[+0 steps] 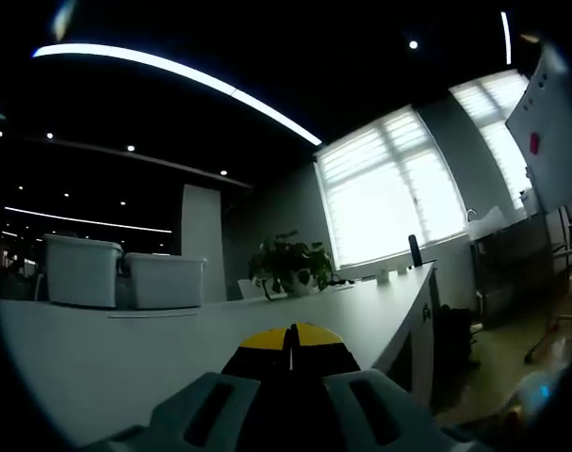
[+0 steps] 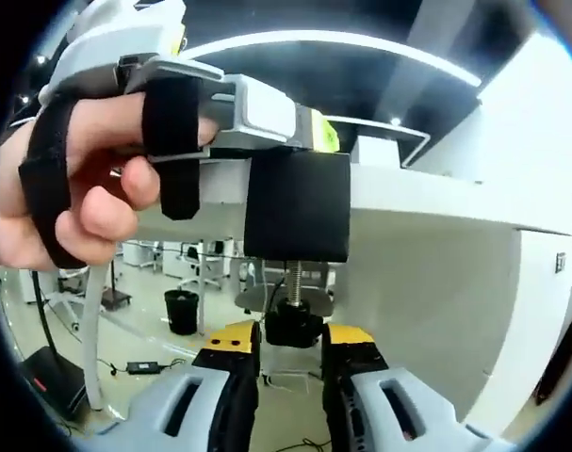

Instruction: Clamp the fixed fixture on the desktop, loosen the retaining clip, secure it to the edge of the desk, and tighten the retaining clip.

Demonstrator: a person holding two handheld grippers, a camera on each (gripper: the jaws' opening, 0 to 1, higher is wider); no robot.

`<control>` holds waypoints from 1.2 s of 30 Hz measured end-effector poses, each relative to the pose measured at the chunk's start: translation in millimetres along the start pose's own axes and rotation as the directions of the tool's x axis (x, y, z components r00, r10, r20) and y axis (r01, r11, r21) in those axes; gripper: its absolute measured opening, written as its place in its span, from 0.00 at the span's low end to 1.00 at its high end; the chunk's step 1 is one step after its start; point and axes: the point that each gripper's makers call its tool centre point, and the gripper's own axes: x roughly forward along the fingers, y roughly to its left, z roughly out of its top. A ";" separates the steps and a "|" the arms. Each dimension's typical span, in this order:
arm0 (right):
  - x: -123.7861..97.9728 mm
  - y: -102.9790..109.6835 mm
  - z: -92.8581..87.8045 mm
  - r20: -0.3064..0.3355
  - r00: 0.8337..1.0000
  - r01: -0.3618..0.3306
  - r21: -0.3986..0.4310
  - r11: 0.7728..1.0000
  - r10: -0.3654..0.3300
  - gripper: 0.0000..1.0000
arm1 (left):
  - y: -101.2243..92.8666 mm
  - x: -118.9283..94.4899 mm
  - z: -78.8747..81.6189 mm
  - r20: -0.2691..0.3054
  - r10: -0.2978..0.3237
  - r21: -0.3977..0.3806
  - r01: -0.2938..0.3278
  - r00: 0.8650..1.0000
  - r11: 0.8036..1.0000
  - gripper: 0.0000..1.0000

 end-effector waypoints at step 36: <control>-14.4 -11.4 -26.0 -0.037 0.794 -0.607 0.014 0.794 0.607 0.30 | -5.3 -5.7 1.4 -0.002 -0.024 -0.003 0.024 1.000 1.000 0.01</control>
